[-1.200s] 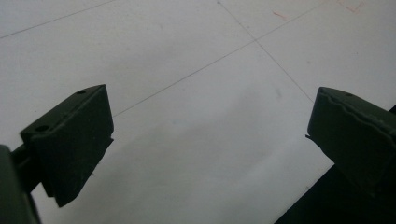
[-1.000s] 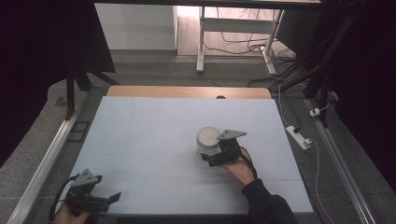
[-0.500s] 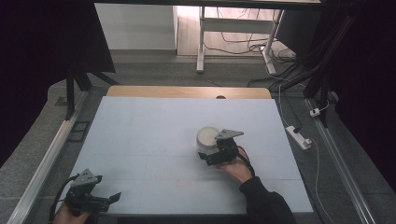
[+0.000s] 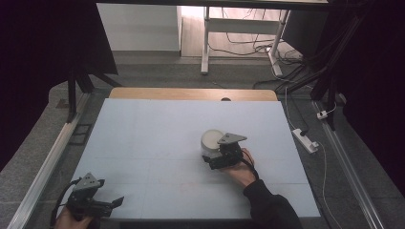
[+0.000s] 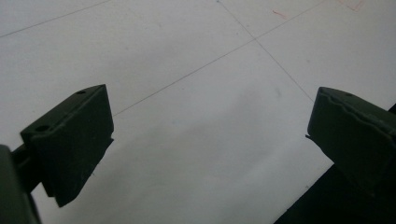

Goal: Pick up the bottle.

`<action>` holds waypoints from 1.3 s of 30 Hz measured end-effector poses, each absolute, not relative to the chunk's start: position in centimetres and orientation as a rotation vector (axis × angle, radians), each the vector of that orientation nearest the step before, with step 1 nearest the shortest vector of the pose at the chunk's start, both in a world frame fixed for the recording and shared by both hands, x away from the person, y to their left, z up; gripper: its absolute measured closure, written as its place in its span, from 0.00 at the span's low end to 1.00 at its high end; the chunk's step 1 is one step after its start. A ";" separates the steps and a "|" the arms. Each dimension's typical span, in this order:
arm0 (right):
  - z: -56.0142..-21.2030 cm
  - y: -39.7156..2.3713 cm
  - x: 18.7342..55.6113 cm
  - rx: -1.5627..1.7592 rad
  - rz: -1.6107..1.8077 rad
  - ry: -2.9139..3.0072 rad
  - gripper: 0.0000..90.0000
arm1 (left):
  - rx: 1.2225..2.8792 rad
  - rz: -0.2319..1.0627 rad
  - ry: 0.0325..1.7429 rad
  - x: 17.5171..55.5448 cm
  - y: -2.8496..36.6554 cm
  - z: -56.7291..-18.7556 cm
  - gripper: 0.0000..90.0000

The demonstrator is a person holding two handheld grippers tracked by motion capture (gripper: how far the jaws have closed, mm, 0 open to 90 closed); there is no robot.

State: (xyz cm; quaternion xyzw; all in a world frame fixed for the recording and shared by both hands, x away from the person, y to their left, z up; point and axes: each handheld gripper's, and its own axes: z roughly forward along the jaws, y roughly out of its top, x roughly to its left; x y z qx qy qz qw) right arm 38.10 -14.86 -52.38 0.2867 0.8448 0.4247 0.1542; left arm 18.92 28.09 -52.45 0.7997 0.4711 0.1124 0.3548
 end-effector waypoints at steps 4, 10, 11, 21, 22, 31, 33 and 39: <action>-52.3 -14.8 38.1 0.815 1.207 2.421 0.08 | 2.068 0.291 1.216 18.9 28.1 -52.5 0.02; -52.2 -14.9 38.0 0.797 1.198 2.431 0.08 | 2.067 0.292 1.217 18.9 28.1 -52.4 0.02; -52.1 -14.9 38.0 0.793 1.195 2.434 0.08 | 2.068 0.292 1.216 18.9 28.1 -52.4 0.02; -51.2 -15.3 37.6 0.791 1.242 2.426 0.08 | 2.066 0.291 1.217 18.9 28.1 -52.4 0.02; -51.0 -15.3 37.6 0.788 1.246 2.426 0.08 | 2.066 0.291 1.217 18.9 28.1 -52.4 0.02; -49.8 -14.7 36.4 0.747 1.296 2.443 0.08 | 2.065 0.290 1.217 18.9 28.1 -52.4 0.02; -49.4 -14.3 35.9 0.732 1.320 2.453 0.08 | 2.065 0.290 1.217 18.9 28.1 -52.4 0.02; -49.0 -13.6 34.8 0.700 1.353 2.490 0.08 | 2.066 0.290 1.216 18.9 28.1 -52.4 0.02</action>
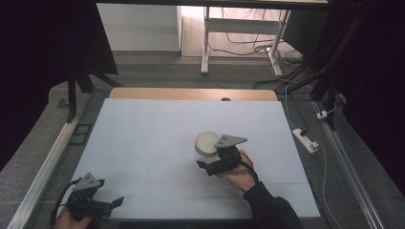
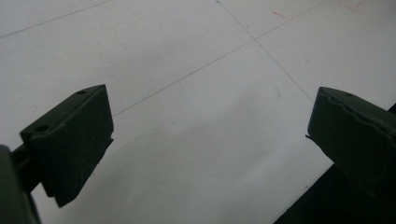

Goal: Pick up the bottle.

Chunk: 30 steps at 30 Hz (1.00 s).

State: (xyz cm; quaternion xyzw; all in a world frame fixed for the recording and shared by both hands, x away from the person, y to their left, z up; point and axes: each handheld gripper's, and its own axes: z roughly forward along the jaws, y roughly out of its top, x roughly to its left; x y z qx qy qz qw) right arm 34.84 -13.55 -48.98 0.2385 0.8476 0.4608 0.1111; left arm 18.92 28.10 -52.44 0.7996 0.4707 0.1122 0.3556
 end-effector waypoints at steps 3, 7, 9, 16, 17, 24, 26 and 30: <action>-48.8 -13.3 34.5 0.687 1.362 2.501 0.08 | 2.068 0.291 1.214 18.9 28.1 -52.4 0.02; -48.5 -12.8 33.7 0.664 1.374 2.522 0.08 | 2.070 0.292 1.213 18.9 28.1 -52.4 0.02; -48.5 -12.5 33.5 0.655 1.376 2.533 0.08 | 2.071 0.293 1.213 18.9 28.0 -52.4 0.02; -48.4 -11.5 32.5 0.601 1.375 2.562 0.08 | 2.075 0.293 1.212 18.9 28.0 -52.4 0.02; -48.4 -11.5 32.5 0.601 1.375 2.562 0.08 | 2.075 0.293 1.212 18.9 28.0 -52.4 0.02; -48.4 -10.5 31.6 0.554 1.364 2.597 0.08 | 2.077 0.293 1.212 18.9 28.0 -52.4 0.02; -48.5 -10.1 31.3 0.536 1.357 2.606 0.08 | 2.077 0.293 1.213 18.9 28.0 -52.4 0.02; -48.5 -9.9 31.2 0.524 1.349 2.610 0.08 | 2.075 0.292 1.216 18.9 28.0 -52.4 0.02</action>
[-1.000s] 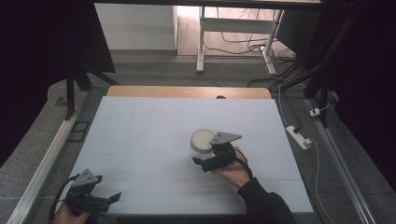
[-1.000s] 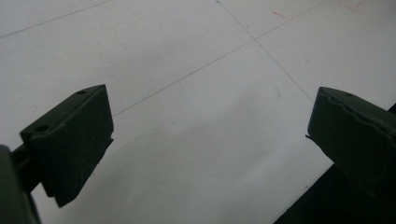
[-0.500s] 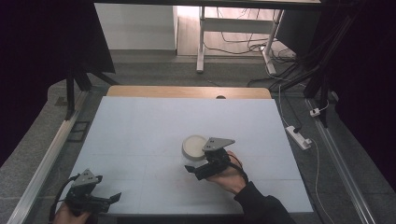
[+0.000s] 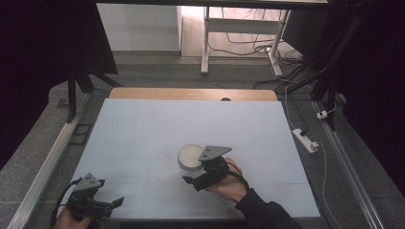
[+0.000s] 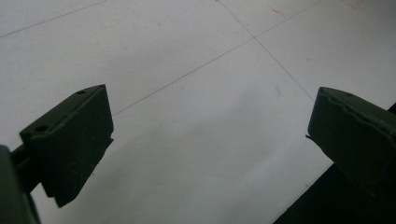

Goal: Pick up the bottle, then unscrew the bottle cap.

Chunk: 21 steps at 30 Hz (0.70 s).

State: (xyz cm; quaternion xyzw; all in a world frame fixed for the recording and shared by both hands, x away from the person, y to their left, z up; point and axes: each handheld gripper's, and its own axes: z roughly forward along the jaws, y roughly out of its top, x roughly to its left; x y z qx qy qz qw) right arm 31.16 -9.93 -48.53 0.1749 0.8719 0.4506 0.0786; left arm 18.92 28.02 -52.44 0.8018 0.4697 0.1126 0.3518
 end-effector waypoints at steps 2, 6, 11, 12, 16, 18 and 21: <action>-48.5 -9.9 31.1 0.521 1.348 2.608 0.08 | 2.074 0.292 1.217 18.9 28.0 -52.4 0.01; -48.5 -10.0 31.1 0.522 1.348 2.606 0.08 | 2.071 0.292 1.221 18.9 28.0 -52.4 0.01; -48.4 -10.1 31.1 0.518 1.352 2.597 0.08 | 2.068 0.290 1.228 19.0 28.1 -52.4 0.00; -48.4 -10.1 31.1 0.519 1.351 2.599 0.08 | 2.066 0.293 1.229 19.0 28.1 -52.4 0.00; -48.5 -10.0 31.0 0.515 1.349 2.601 0.08 | 2.065 0.302 1.233 18.9 28.1 -52.4 0.00; -48.4 -10.0 31.0 0.512 1.348 2.601 0.08 | 2.057 0.293 1.233 19.0 28.2 -52.4 0.00; -48.4 -10.1 31.0 0.510 1.354 2.601 0.08 | 2.038 0.282 1.223 19.0 28.2 -52.3 0.00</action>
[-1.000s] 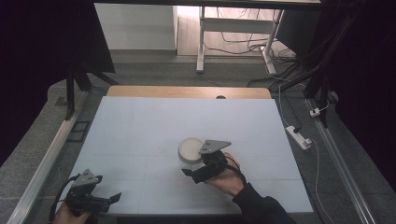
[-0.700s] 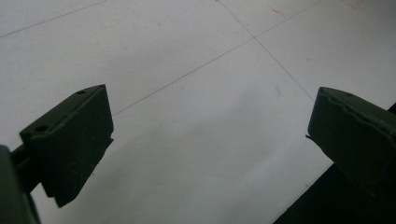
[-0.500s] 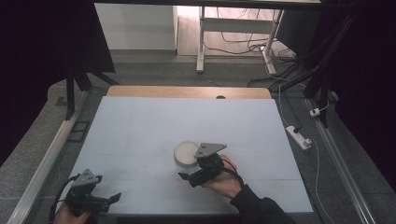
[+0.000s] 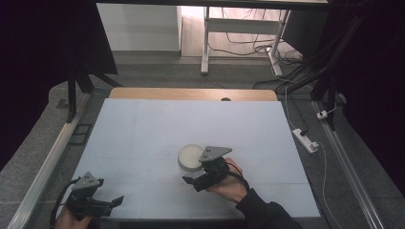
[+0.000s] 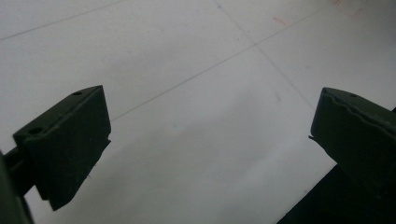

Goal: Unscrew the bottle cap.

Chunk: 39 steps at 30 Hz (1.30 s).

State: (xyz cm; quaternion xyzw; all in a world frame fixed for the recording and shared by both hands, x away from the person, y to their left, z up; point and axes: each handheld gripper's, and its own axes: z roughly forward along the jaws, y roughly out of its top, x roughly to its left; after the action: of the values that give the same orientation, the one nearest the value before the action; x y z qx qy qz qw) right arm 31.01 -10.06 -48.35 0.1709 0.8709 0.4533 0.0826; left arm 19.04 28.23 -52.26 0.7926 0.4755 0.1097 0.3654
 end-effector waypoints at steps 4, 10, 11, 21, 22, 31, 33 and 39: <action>-48.4 -10.1 31.0 0.510 1.353 2.603 0.08 | 2.034 0.295 1.211 19.2 28.1 -51.9 0.00; -48.5 -10.0 31.0 0.509 1.352 2.609 0.08 | 2.054 0.330 1.159 19.5 27.6 -51.2 0.00; -48.5 -10.0 31.0 0.508 1.352 2.609 0.08 | 2.050 0.328 1.157 19.6 27.5 -51.1 0.00; -48.6 -10.0 31.0 0.502 1.353 2.615 0.08 | 2.049 0.306 1.033 20.9 26.8 -50.4 0.00; -48.6 -10.0 31.0 0.501 1.352 2.615 0.08 | 2.055 0.314 1.024 21.1 26.7 -50.3 0.00; -48.5 -10.0 31.0 0.492 1.352 2.614 0.08 | 2.045 0.334 0.917 22.6 25.0 -49.3 0.00; -48.5 -10.0 30.9 0.491 1.352 2.615 0.08 | 2.042 0.327 0.900 23.0 24.6 -48.9 0.00; -48.5 -9.9 30.9 0.482 1.348 2.617 0.08 | 2.037 0.295 0.845 24.0 23.4 -47.7 0.00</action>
State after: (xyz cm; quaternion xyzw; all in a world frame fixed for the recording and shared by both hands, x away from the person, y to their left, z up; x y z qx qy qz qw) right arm 30.90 -9.93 -48.53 0.1612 0.8745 0.4505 0.0793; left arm 23.96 23.45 -47.66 0.8211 0.3405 0.1189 0.4424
